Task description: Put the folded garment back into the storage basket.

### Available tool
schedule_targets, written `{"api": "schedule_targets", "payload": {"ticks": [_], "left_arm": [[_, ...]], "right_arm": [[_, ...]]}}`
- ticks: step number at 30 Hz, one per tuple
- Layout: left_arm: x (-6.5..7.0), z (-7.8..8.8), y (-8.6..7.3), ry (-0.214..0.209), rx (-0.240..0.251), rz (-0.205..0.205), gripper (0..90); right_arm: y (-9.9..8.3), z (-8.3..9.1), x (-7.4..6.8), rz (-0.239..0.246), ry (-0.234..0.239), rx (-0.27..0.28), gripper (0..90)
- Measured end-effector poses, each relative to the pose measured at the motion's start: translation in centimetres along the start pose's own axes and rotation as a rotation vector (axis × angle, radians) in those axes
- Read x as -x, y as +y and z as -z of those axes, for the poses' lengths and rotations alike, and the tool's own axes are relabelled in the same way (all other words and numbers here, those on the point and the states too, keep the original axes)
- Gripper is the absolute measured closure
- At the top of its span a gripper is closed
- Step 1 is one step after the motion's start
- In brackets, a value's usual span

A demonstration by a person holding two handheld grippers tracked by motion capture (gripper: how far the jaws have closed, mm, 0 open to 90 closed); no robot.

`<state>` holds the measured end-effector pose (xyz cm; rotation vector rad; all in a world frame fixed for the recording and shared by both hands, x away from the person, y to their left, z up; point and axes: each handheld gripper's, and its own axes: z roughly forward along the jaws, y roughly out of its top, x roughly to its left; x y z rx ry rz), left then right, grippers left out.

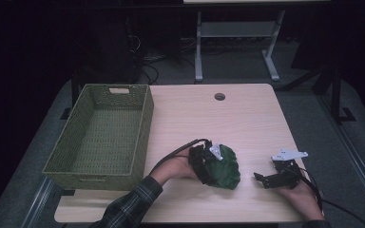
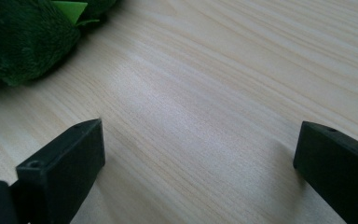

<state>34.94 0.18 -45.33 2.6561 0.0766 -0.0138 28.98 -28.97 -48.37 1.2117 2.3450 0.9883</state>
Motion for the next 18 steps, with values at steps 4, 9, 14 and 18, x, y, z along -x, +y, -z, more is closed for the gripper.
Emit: {"api": "schedule_targets", "payload": {"ticks": [4,9,14,18], "left_arm": [[0.19,-0.09,0.17,0.018,-0.017,-0.001,16.3],[0.13,0.26,0.17,0.017,-0.019,0.007,27.0],[0.07,0.68,0.25,0.007,-0.035,0.016,44.8],[-0.11,0.85,0.16,-0.001,-0.029,0.036,54.6]], "right_arm": [[0.01,-0.01,0.00,-0.001,0.000,0.000,1.7],[0.01,-0.02,0.00,-0.001,-0.001,0.000,1.7],[0.01,-0.02,0.00,-0.002,-0.001,0.000,1.7],[0.02,-0.02,0.00,-0.003,-0.002,0.000,1.8]]}}
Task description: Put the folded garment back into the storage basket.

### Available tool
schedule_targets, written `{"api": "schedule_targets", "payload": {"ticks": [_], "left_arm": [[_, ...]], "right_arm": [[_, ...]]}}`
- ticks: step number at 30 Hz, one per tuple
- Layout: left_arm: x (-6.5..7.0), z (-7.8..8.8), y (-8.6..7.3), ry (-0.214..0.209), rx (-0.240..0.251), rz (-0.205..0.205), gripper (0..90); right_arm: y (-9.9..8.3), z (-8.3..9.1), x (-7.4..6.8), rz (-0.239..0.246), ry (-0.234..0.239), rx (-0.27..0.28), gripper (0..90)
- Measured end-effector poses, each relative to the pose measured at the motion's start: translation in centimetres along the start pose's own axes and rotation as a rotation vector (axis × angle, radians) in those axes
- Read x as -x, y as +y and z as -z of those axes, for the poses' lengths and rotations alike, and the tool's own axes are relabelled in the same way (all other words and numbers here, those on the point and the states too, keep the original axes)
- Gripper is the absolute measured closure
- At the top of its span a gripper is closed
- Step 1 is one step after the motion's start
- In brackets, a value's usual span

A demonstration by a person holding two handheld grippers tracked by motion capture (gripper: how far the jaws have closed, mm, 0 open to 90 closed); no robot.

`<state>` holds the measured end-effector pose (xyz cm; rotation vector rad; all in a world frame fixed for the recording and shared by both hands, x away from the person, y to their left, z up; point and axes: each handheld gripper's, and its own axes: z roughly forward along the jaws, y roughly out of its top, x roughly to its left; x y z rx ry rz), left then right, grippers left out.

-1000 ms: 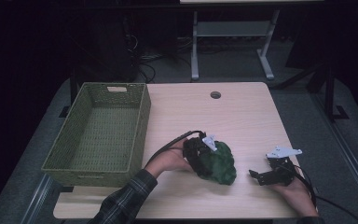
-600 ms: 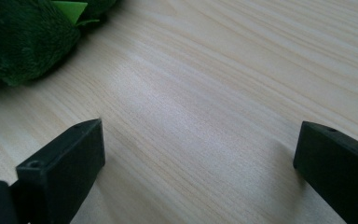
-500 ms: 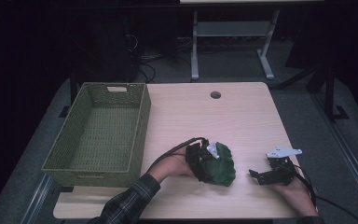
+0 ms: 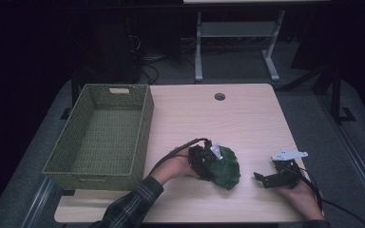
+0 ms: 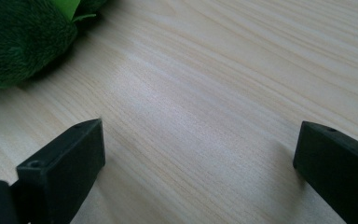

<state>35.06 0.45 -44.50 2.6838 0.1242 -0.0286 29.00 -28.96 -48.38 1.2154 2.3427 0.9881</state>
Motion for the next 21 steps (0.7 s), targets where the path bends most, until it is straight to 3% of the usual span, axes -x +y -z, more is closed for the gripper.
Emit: {"api": "schedule_targets", "payload": {"ticks": [6,21], "left_arm": [[-0.3,0.1,-0.3,-0.026,0.023,0.039,63.3],[-0.4,1.1,-0.2,-0.024,0.052,0.061,65.2]], "right_arm": [[0.0,0.0,0.0,0.000,0.000,0.000,1.8],[0.0,0.0,0.0,-0.003,0.000,0.000,1.8]]}}
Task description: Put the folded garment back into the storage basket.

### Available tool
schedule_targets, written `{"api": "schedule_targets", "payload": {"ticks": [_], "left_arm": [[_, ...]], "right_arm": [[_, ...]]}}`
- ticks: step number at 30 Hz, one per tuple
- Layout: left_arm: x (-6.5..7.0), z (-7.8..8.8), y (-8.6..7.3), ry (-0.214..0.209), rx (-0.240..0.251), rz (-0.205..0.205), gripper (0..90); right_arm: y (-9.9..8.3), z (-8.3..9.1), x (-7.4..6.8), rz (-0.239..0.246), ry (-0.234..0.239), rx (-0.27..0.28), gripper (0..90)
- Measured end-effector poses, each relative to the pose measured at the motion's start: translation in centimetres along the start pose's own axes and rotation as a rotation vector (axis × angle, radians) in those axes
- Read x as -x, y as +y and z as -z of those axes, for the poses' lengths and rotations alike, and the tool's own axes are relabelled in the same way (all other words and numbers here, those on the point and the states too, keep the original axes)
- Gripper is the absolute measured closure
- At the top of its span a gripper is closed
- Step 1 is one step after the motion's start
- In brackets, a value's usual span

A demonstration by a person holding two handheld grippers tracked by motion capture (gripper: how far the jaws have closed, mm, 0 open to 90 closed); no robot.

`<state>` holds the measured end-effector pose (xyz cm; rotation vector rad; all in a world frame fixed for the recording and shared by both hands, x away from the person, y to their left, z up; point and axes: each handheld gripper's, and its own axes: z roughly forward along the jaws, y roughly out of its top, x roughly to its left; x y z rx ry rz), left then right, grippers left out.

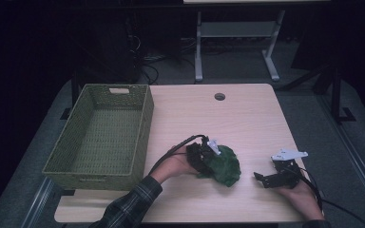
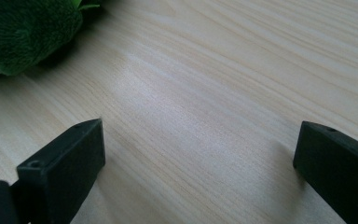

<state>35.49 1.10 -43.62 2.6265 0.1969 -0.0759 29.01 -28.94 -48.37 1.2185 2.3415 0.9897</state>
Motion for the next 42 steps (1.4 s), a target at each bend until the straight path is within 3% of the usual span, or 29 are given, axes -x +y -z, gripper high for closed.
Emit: {"api": "schedule_targets", "payload": {"ticks": [6,17,29,42], "left_arm": [[0.0,1.2,0.2,-0.009,0.021,0.006,65.4],[-0.4,4.8,0.2,0.014,0.070,0.065,64.7],[-0.2,8.6,0.1,0.062,0.074,0.065,64.4],[-0.5,13.5,-1.5,0.119,0.095,0.104,64.5]], "right_arm": [[0.0,0.0,0.0,0.001,0.000,-0.001,1.8],[0.0,0.0,0.0,-0.001,-0.001,0.000,1.9],[0.0,-0.1,0.0,-0.008,-0.010,-0.006,0.4],[0.0,0.0,0.0,-0.011,-0.012,-0.007,0.4]]}}
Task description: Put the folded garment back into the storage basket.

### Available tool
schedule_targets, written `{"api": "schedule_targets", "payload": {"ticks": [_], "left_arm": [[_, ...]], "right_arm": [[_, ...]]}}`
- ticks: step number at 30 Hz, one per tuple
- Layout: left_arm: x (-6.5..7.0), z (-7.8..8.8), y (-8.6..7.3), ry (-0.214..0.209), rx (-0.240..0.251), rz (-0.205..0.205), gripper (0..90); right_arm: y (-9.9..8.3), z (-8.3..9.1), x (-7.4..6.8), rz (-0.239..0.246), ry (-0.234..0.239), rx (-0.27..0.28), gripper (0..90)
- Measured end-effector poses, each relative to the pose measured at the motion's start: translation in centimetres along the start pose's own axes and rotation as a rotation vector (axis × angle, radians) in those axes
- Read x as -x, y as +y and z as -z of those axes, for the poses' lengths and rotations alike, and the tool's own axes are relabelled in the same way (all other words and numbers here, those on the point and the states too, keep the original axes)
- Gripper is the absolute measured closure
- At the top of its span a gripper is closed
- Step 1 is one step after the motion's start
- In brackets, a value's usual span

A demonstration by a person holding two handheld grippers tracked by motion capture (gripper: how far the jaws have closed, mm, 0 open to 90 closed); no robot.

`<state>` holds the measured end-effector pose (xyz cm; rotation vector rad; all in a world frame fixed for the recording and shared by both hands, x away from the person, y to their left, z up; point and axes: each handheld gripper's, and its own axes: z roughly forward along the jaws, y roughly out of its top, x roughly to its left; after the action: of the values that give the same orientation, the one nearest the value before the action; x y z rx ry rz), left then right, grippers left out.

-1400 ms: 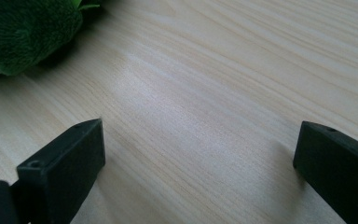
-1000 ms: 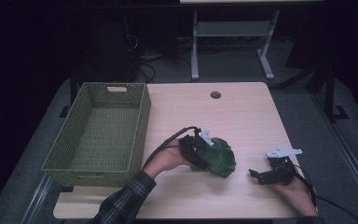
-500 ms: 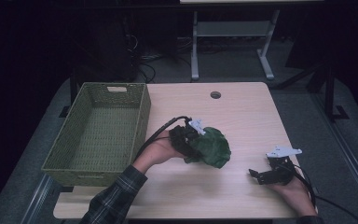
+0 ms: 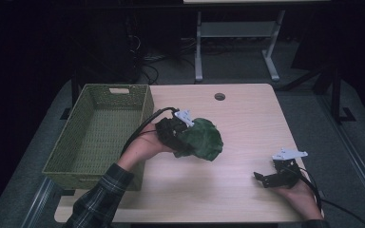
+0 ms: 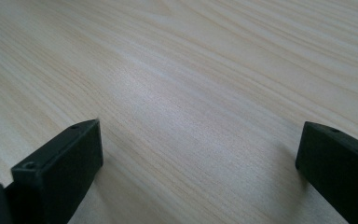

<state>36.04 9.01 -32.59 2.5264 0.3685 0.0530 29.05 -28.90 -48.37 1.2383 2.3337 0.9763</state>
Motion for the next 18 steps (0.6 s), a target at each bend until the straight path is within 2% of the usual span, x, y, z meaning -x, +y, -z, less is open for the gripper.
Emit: {"api": "schedule_targets", "payload": {"ticks": [8,18], "left_arm": [[-1.1,2.6,-1.3,0.055,0.001,0.018,64.4],[-2.5,5.9,-3.9,0.123,0.010,0.083,64.4]], "right_arm": [[0.0,0.0,0.0,-0.002,-0.001,0.000,0.4],[0.0,0.0,0.0,-0.002,-0.001,0.000,0.4]]}}
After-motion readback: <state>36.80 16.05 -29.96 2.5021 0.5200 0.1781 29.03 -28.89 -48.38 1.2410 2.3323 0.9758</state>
